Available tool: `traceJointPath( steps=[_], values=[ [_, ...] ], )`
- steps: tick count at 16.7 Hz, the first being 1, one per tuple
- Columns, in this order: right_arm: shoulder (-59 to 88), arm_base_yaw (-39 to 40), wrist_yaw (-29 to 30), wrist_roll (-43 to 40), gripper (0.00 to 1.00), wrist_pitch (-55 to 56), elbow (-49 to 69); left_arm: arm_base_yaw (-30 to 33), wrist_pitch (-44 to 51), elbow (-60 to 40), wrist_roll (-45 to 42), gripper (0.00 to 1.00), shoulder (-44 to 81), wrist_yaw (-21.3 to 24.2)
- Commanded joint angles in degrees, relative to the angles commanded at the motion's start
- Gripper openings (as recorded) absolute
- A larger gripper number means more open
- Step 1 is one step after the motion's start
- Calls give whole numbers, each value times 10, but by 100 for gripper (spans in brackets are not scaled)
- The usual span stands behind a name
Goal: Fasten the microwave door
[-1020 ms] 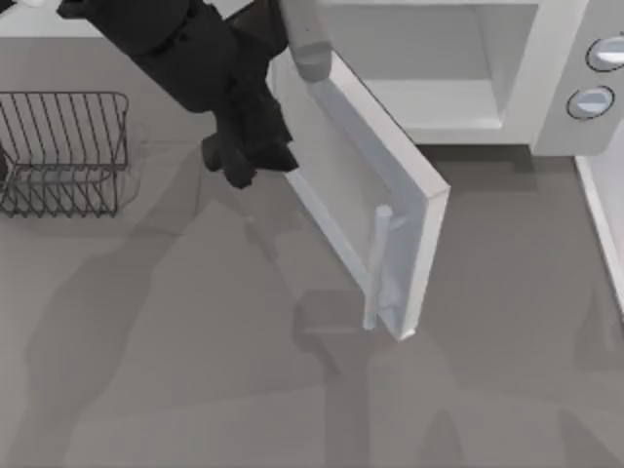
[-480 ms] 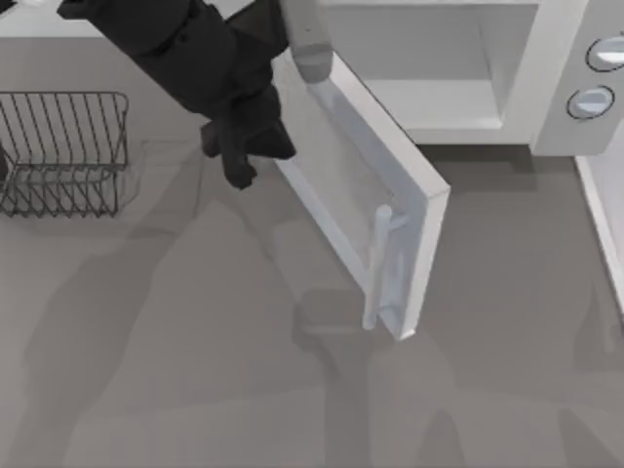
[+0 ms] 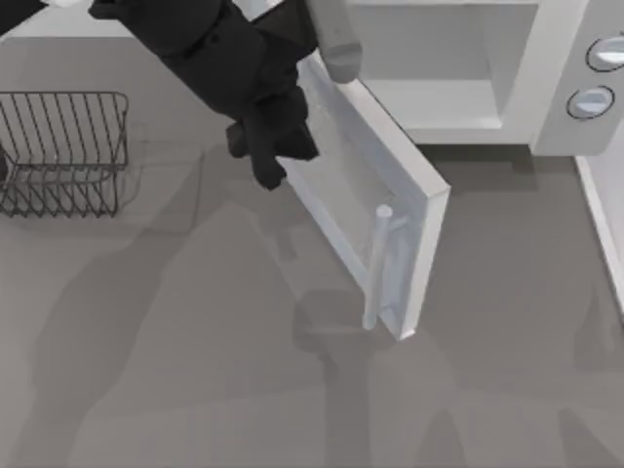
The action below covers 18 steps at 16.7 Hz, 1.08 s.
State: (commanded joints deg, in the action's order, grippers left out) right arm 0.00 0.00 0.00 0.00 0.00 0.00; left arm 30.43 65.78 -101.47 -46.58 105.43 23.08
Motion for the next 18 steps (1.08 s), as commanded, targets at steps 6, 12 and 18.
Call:
traceJointPath(
  steps=[6,12,18],
  values=[
    [0,0,0,0,100,0,0,9,-1,-9,10,0,8,-3],
    [0,0,0,0,100,0,0,22,-5,-22,26,0,17,-8],
    [0,0,0,0,100,0,0,47,-7,-51,51,0,40,-17]
  ],
)
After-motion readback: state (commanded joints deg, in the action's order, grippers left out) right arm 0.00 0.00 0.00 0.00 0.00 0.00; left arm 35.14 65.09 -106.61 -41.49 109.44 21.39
